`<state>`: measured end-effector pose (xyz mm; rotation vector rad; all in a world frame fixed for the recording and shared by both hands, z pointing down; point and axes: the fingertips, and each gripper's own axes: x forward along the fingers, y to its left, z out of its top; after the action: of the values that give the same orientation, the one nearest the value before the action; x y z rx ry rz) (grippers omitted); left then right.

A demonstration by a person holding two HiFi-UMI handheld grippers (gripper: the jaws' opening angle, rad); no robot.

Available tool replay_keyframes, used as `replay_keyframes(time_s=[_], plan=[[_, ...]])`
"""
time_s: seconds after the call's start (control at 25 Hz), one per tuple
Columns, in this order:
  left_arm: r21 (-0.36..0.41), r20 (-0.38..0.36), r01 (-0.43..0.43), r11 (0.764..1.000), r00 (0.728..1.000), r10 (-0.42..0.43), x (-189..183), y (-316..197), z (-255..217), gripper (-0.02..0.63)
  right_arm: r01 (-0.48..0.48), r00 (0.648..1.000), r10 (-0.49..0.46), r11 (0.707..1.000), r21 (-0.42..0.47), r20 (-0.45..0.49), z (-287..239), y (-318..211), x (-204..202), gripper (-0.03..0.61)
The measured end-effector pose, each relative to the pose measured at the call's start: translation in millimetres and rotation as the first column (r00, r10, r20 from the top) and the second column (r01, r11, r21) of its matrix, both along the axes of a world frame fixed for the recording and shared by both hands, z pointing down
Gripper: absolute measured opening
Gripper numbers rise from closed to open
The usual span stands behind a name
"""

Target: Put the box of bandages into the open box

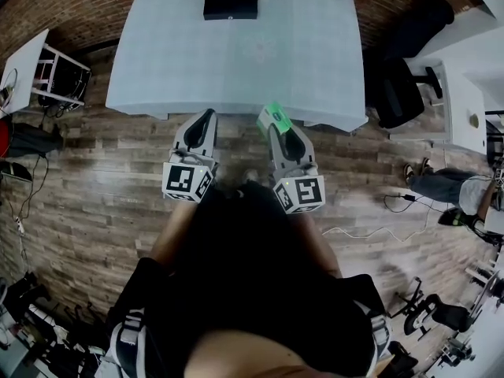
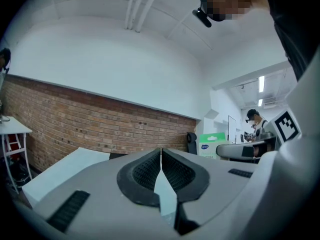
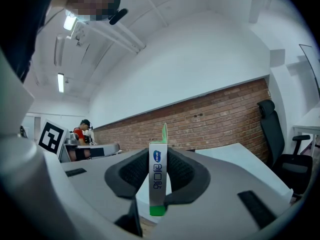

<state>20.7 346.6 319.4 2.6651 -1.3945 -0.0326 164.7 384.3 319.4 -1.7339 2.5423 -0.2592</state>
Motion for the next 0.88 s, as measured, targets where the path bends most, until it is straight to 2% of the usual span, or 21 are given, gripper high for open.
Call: replay_keyframes(time_s=[0.16, 0.4, 0.64, 0.88], plan=[[-0.009, 0.015, 0.026, 1.000, 1.000, -0.026, 15.5, -1.3, 4.9, 0.040, 0.027, 1.000, -0.027, 1.000, -0.010, 0.011, 6.7, -6.9, 19.8, 0.104], [-0.011, 0.038, 0.091, 0.996, 0.995, -0.090, 18.8, -13.4, 2.5, 0.040, 0.049, 0.999, -0.049, 0.999, 0.003, 0.016, 5.2, -38.3, 36.1, 0.104], [-0.021, 0.033, 0.096, 0.995, 0.995, -0.095, 10.3, -42.6, 7.0, 0.040, 0.053, 0.998, -0.053, 0.999, 0.003, 0.019, 7.5, -69.7, 25.0, 0.104], [-0.018, 0.015, 0.057, 0.998, 0.998, -0.056, 6.7, -97.5, 14.8, 0.040, 0.010, 1.000, -0.010, 1.000, 0.004, -0.003, 11.3, -110.8, 18.6, 0.104]])
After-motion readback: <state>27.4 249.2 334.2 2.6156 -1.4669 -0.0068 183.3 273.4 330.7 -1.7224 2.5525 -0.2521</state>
